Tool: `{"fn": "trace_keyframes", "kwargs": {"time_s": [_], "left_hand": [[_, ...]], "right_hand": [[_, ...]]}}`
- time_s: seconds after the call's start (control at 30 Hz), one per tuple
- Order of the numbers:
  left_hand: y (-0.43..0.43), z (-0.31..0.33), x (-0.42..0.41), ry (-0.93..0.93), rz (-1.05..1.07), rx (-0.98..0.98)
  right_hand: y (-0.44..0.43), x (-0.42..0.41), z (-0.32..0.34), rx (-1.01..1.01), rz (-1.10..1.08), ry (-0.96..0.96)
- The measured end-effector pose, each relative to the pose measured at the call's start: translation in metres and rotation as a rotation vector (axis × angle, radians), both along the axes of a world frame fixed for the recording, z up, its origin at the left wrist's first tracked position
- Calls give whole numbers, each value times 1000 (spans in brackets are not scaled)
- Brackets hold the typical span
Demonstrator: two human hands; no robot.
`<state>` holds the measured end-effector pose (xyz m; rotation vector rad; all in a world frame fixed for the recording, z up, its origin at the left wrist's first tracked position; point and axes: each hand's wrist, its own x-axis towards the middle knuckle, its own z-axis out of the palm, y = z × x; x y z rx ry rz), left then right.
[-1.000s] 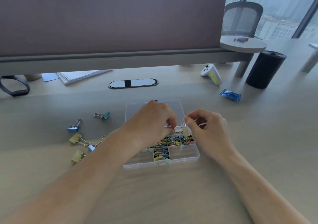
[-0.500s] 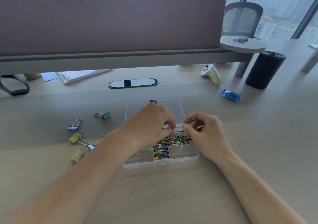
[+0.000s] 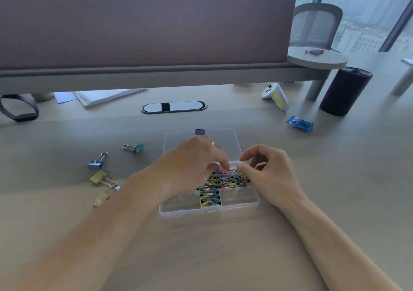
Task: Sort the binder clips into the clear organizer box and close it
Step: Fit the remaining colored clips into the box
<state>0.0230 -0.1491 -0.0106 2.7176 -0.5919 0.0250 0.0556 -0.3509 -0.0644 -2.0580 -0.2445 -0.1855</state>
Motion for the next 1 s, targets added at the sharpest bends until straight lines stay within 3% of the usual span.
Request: {"fn": "trace_keyframes", "kwargs": {"time_s": [0.2, 0.4, 1.0], "left_hand": [[-3, -1, 6, -76, -37, 69], [-4, 0, 8, -87, -26, 69], [-1, 4, 5, -76, -8, 94]], "right_hand": [[2, -1, 4, 49, 55, 32], [4, -5, -1, -106, 75, -104], [5, -6, 1, -113, 60, -89]]}}
